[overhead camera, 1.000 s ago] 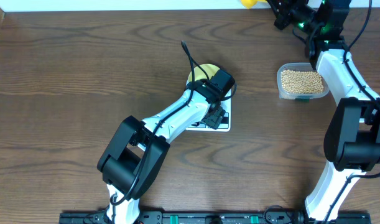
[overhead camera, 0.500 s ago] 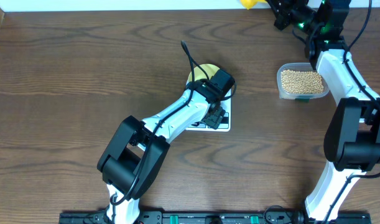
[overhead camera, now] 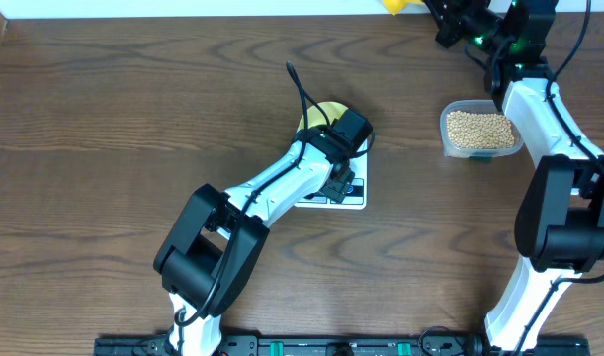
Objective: Scoop item into bowl and weigh 50g on scale
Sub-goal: 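Raise the left gripper and retract it to the left of the scale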
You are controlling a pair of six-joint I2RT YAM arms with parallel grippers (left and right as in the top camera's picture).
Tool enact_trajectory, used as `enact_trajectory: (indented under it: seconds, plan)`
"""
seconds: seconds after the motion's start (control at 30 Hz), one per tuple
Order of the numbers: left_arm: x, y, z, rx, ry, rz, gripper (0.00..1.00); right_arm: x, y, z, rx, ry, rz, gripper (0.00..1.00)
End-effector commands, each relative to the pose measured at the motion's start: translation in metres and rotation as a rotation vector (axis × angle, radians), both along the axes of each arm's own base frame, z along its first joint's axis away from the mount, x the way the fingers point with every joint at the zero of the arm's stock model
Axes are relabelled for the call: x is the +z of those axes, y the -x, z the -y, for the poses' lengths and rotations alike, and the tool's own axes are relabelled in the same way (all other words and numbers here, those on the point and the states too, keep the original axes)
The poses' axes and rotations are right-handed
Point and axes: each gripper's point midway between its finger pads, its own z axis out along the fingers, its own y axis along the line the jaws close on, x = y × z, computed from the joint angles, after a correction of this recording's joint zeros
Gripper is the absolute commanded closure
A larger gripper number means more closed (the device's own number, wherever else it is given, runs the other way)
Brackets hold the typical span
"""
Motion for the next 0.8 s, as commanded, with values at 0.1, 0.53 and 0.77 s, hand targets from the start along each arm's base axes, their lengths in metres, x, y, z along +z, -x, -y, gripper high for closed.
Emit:
enact_trajectory:
  seconds: [0.1, 0.53, 0.77]
  plan:
    - [-0.006, -0.007, -0.018, 0.032, -0.068, 0.022, 0.13, 0.011, 0.000, -0.004, 0.007, 0.013, 0.034, 0.99]
    - [0.021, -0.004, -0.019, 0.032, -0.046, 0.050, 0.13, 0.011, 0.000, -0.003, 0.007, 0.013, 0.034, 0.99]
    - [0.054, 0.001, -0.019, 0.027, 0.005, 0.086, 0.13, 0.011, 0.000, -0.003, 0.007, 0.013, 0.033, 0.99]
